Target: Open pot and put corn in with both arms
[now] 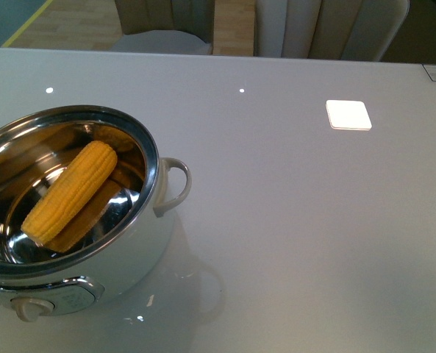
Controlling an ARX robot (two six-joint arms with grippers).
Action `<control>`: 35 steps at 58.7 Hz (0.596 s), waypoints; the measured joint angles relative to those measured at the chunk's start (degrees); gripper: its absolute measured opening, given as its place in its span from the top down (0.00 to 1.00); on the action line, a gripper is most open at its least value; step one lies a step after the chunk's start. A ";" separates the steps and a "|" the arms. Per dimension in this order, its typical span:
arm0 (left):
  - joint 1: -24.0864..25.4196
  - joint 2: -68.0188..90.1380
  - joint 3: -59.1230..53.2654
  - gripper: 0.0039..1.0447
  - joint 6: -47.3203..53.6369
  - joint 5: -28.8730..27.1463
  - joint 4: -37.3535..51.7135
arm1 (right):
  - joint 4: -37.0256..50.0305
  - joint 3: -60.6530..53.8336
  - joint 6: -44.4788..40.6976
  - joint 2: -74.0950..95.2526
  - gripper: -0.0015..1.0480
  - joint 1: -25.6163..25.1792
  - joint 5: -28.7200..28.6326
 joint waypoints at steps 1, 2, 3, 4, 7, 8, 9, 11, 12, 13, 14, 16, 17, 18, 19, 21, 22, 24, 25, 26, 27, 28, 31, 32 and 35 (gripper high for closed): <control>0.00 0.00 0.00 0.06 0.00 0.00 0.00 | 0.00 0.00 0.00 0.00 0.43 0.00 0.00; 0.00 0.00 0.00 0.06 0.00 0.00 0.00 | 0.00 0.00 0.00 0.00 0.40 0.00 -0.02; 0.00 0.00 0.00 0.06 0.00 0.00 0.00 | 0.00 0.00 0.00 0.00 0.39 0.00 -0.02; 0.00 0.00 0.00 0.06 0.00 0.00 0.00 | 0.00 0.00 0.00 0.00 0.35 0.00 0.00; 0.00 0.00 0.00 0.06 0.00 0.00 0.00 | 0.00 0.00 0.00 0.00 0.27 0.00 0.00; 0.00 0.00 0.00 0.06 0.00 0.00 0.00 | 0.00 0.00 0.00 0.00 0.25 0.00 0.00; 0.00 0.00 0.00 0.06 0.00 0.00 0.00 | 0.00 0.00 0.00 0.00 0.22 0.00 -0.02; 0.00 0.00 0.00 0.06 0.00 0.00 0.00 | 0.00 0.00 0.00 0.00 0.17 0.00 0.00; 0.00 0.00 0.00 0.06 0.00 0.00 0.00 | 0.00 0.00 0.00 0.00 0.12 0.00 0.00; 0.00 0.00 0.00 0.06 0.00 0.00 0.00 | 0.00 0.00 0.00 0.00 0.09 0.00 0.00; 0.00 0.00 0.00 0.06 0.00 0.00 0.00 | 0.00 0.00 0.02 0.00 0.07 0.00 -0.02; 0.00 0.00 0.00 0.06 0.00 0.00 0.00 | 0.00 0.00 0.00 0.00 0.08 0.00 0.00; 0.00 0.00 0.00 0.06 0.00 0.00 0.00 | 0.00 0.00 0.00 0.00 0.08 0.00 0.00; 0.00 0.00 0.00 0.06 0.00 0.00 0.00 | 0.00 0.00 0.00 0.00 0.09 0.00 0.00; 0.00 0.00 0.00 0.06 0.00 0.00 0.00 | 0.00 0.00 0.00 0.00 0.09 0.00 0.00; 0.00 0.00 0.00 0.06 0.00 0.00 0.00 | 0.00 0.00 0.00 0.00 0.09 0.00 -0.02; 0.00 0.00 0.00 0.06 0.00 0.00 0.00 | 0.00 0.00 0.00 0.00 0.08 0.00 0.00; 0.00 0.00 0.00 0.06 0.00 0.00 0.00 | 0.00 0.00 0.00 0.00 0.08 0.00 0.00; 0.00 0.00 0.00 0.06 0.00 0.00 0.00 | 0.00 0.00 0.00 0.00 0.08 0.00 0.00; 0.00 0.00 0.00 0.06 0.00 0.00 0.00 | 0.00 0.00 0.00 0.00 0.08 0.00 0.00; 0.00 0.00 0.00 0.06 0.00 0.00 0.00 | 0.00 0.00 0.00 0.00 0.08 0.00 0.00; 0.00 0.00 0.00 0.06 0.00 0.00 0.00 | 0.00 0.00 0.00 0.00 0.08 0.00 0.00; 0.00 0.00 0.00 0.06 0.00 0.00 0.00 | 0.00 0.00 0.00 0.00 0.08 0.00 0.00; 0.00 0.00 0.00 0.06 0.00 0.00 0.00 | 0.00 0.00 0.00 0.00 0.08 0.00 0.00; 0.00 0.00 0.00 0.06 0.00 0.00 0.00 | 0.00 0.00 0.00 0.00 0.08 0.00 0.00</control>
